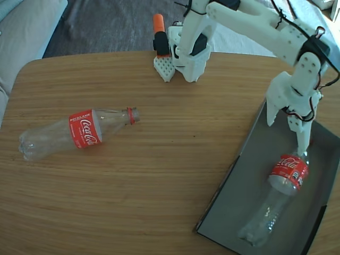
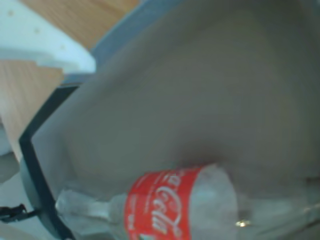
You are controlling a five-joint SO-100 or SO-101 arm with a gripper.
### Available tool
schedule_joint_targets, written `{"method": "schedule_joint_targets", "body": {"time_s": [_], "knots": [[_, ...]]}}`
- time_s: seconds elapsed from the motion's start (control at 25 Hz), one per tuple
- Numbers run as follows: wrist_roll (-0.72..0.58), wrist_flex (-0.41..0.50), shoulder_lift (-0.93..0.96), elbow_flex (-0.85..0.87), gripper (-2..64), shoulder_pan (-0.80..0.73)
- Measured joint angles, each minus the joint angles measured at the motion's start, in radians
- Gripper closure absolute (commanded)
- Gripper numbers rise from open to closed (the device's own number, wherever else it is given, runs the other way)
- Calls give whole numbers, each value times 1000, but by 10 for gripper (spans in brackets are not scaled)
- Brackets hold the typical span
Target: Grasp the bottles and put them in the box.
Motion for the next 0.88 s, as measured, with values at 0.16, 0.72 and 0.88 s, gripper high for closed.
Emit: {"method": "schedule_joint_targets", "body": {"time_s": [0.16,0.72,0.88], "knots": [[-49,58,69,0,158,98],[-207,127,293,72,158,526],[-250,127,370,206,158,601]]}}
